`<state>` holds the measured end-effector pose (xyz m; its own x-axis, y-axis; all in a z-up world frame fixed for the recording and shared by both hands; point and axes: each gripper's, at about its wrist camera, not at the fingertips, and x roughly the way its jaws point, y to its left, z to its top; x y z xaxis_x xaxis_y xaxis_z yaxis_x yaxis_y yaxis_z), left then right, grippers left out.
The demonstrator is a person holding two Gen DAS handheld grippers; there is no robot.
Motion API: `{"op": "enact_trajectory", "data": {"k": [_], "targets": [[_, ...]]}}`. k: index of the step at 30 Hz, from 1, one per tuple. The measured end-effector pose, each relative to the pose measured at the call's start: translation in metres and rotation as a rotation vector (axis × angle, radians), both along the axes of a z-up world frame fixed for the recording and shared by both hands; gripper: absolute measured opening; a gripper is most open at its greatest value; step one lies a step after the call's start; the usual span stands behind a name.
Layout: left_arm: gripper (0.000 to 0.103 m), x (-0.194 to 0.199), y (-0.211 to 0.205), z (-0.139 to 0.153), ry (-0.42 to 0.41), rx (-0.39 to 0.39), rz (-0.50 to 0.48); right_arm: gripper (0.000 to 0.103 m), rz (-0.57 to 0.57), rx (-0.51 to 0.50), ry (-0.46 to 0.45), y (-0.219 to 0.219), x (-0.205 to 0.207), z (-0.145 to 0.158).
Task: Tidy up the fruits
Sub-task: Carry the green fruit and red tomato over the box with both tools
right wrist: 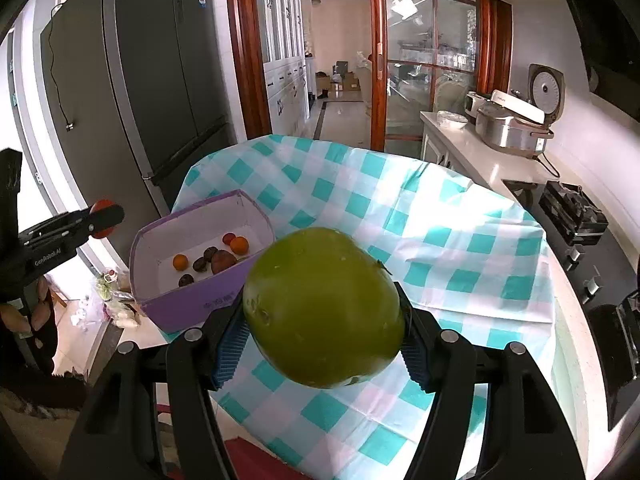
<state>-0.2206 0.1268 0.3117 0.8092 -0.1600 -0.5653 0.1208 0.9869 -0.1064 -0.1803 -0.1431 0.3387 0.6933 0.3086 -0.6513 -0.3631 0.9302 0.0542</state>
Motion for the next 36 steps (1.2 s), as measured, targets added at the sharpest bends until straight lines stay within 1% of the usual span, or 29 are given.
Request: {"op": "enact_trajectory", "data": {"k": [5,10,13,17,22,25,31,33,36], "targets": [[0.032,-0.014,0.016,-0.015,0.023,0.003,0.018,0.065,-0.029,0.004,-0.019,-0.012,-0.018,0.001],[0.032,-0.019,0.033,-0.034,0.067,-0.020,0.061,0.065,-0.040,-0.002,0.022,-0.013,-0.017,-0.013],[0.032,-0.017,0.041,-0.046,0.106,-0.029,0.084,0.065,-0.010,-0.014,0.059,-0.002,-0.011,-0.025],[0.032,-0.010,0.048,-0.066,0.162,-0.032,0.113,0.065,0.079,-0.066,0.113,0.027,0.005,-0.047],[0.032,0.007,0.064,-0.088,0.218,-0.061,0.184,0.065,0.214,-0.083,0.170,0.068,0.041,-0.069],[0.032,0.023,0.079,-0.097,0.248,-0.076,0.245,0.065,0.310,-0.079,0.197,0.104,0.076,-0.080],[0.032,0.075,0.106,-0.112,0.301,-0.097,0.355,0.065,0.486,-0.077,0.214,0.174,0.136,-0.092],[0.032,0.093,0.111,-0.117,0.312,-0.100,0.377,0.065,0.543,-0.083,0.219,0.204,0.161,-0.100],[0.032,0.123,0.124,-0.132,0.350,-0.126,0.425,0.065,0.606,-0.096,0.238,0.242,0.195,-0.113]]}}
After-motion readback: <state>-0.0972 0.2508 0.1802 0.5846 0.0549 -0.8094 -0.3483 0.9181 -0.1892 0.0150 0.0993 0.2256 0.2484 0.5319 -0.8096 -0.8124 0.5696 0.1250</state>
